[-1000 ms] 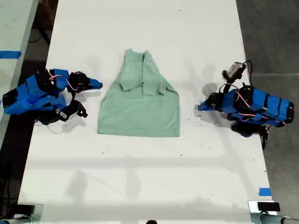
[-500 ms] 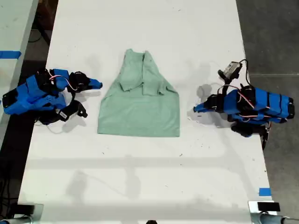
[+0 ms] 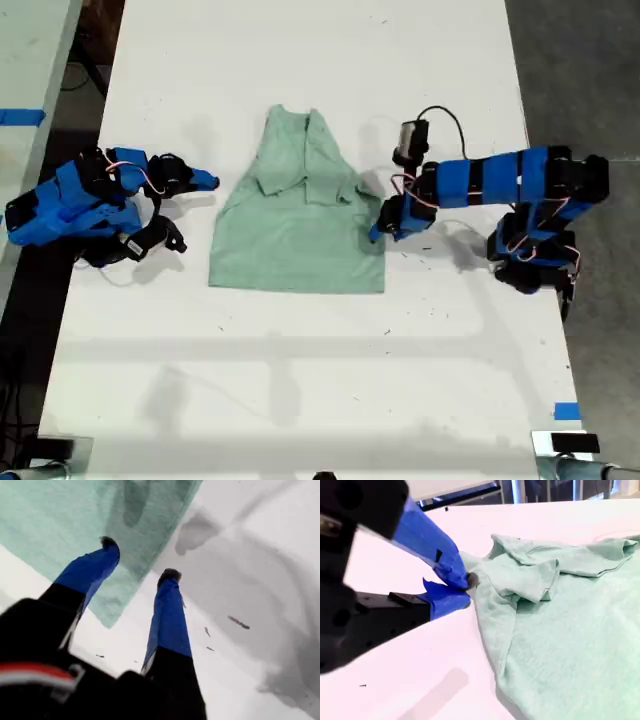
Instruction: Fold t shirt
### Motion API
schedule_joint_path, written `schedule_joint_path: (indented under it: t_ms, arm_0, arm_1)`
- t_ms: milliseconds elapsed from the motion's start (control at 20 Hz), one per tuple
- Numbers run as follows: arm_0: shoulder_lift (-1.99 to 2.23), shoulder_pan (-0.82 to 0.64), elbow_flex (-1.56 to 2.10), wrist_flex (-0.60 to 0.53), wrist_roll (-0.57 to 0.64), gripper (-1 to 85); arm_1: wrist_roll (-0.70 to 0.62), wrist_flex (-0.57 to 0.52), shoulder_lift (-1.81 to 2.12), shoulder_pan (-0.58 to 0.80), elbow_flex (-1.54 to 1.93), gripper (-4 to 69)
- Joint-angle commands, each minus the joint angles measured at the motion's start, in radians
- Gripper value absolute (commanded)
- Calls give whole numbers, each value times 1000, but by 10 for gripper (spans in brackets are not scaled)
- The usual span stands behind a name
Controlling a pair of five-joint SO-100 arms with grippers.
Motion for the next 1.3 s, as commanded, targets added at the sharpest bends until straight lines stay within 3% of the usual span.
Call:
schedule_joint_path:
  t_ms: [0, 50, 100, 200, 400, 600, 850, 1050, 1250]
  arm_0:
    - [6, 12, -5, -3, 11, 2]
    - [6, 12, -5, -3, 11, 2]
    - [6, 12, -5, -3, 11, 2]
    - [6, 12, -5, -3, 11, 0]
    - [6, 12, -5, -5, 11, 0]
    - [6, 12, -5, -5, 11, 0]
    - [6, 12, -5, -5, 11, 0]
    - [6, 12, -5, -5, 11, 0]
    - [6, 14, -5, -5, 11, 0]
  arm_1:
    - [-26, -44, -140, 29, -92, 165]
    - [-58, -71, -184, 37, -84, 118]
    - [-78, -77, -210, 40, -83, 15]
    - [-86, -48, -204, 29, -83, 15]
    - [-34, 117, -94, 43, -100, 15]
    - [-100, 132, -41, -12, -339, 15]
    - [-147, 40, -313, -66, -640, 14]
    - [-163, 38, -551, -109, -907, 14]
    - [-163, 20, -606, -117, -939, 13]
